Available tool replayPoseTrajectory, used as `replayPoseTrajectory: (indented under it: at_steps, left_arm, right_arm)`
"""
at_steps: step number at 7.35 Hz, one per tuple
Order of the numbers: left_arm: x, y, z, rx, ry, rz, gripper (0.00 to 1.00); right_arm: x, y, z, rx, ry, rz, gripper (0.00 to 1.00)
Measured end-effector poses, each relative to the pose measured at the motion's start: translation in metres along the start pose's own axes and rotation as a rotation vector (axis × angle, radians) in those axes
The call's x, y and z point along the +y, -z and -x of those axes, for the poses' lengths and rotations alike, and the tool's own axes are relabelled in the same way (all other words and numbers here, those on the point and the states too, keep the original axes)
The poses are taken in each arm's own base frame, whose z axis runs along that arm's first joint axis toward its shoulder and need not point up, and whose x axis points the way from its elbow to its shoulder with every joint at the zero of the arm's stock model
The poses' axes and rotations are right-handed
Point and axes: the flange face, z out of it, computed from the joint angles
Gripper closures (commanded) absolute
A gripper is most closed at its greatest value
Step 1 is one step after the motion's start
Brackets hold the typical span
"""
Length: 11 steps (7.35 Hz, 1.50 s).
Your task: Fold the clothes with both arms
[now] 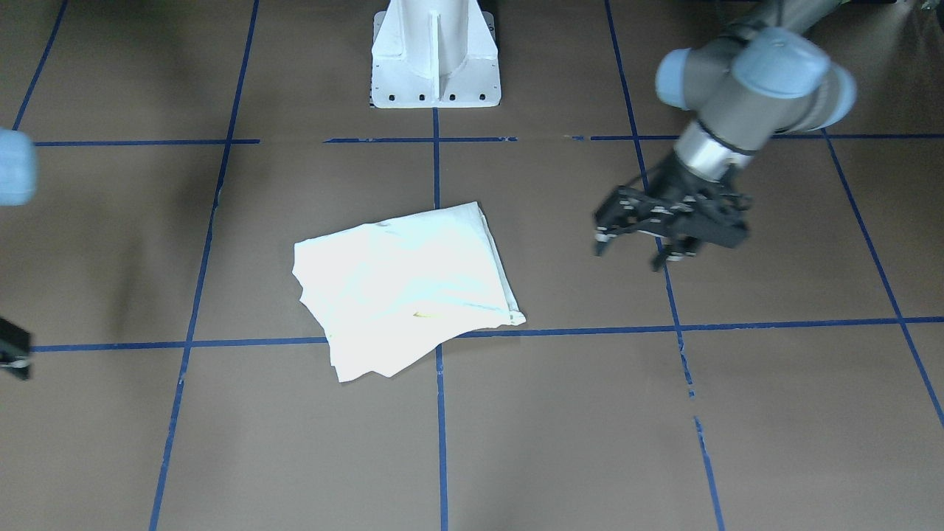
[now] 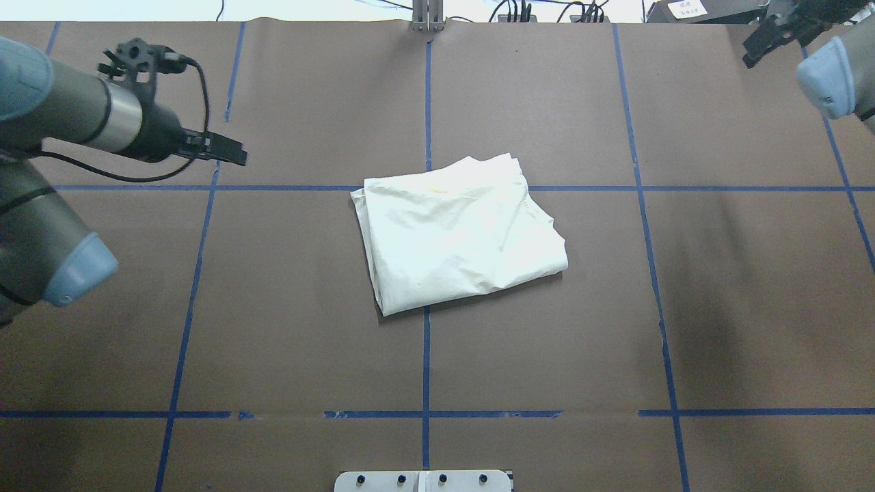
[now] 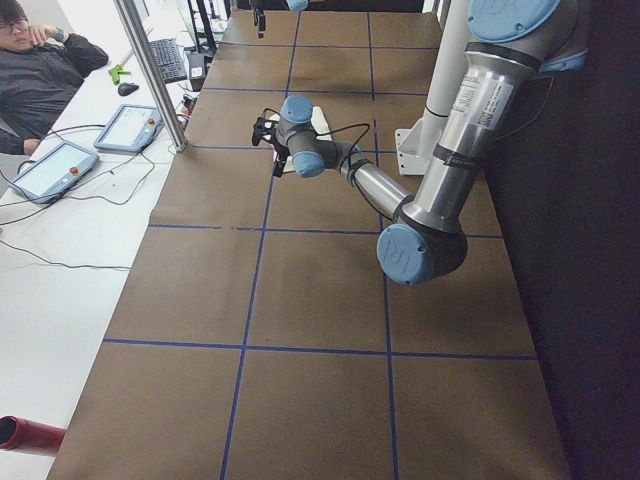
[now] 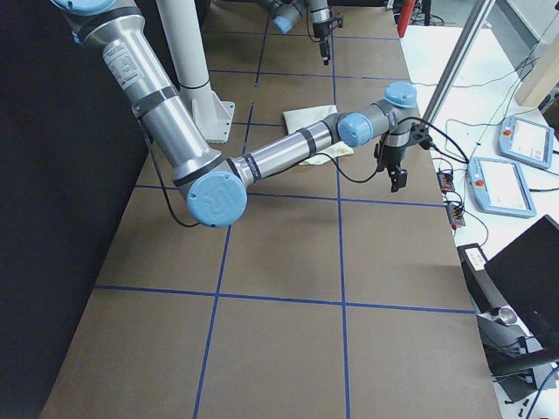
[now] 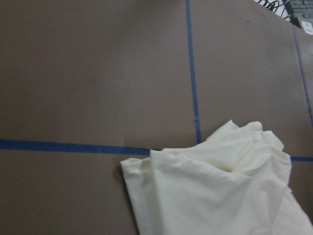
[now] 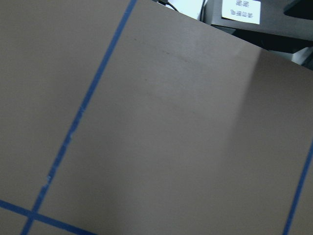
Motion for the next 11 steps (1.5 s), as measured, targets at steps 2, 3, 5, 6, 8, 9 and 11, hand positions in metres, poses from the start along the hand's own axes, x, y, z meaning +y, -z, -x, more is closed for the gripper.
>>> replayPoseTrajectory:
  at_steps: [2, 3, 5, 6, 8, 9, 11]
  left_arm:
    - [-0.004, 0.065, 0.155, -0.166, -0.164, 0.024, 0.0]
    - [-0.002, 0.101, 0.222, -0.185, -0.112, 0.058, 0.0]
    - [0.029, 0.134, 0.322, -0.197, -0.048, 0.134, 0.0]
    - [0.049, 0.136, 0.369, -0.211, -0.036, 0.179, 0.0]
    - [0.089, 0.155, 0.442, -0.224, 0.022, 0.223, 0.0]
    - [0.111, 0.165, 0.461, -0.211, 0.064, 0.222, 0.0]
    - [0.13, 0.171, 0.471, -0.171, 0.14, 0.209, 0.0]
  right_arm:
    - [0.038, 0.02, -0.077, 0.005, -0.044, 0.087, 0.0]
    - [0.069, 0.015, -0.109, -0.003, -0.113, 0.143, 0.0]
    - [0.155, -0.014, -0.167, -0.025, -0.214, 0.176, 0.0]
    - [0.186, -0.021, -0.185, -0.056, -0.242, 0.157, 0.0]
    - [0.236, -0.031, -0.207, -0.082, -0.29, 0.139, 0.0]
    - [0.253, -0.032, -0.21, -0.078, -0.297, 0.124, 0.0]
    - [0.273, -0.028, -0.205, -0.066, -0.292, 0.108, 0.0]
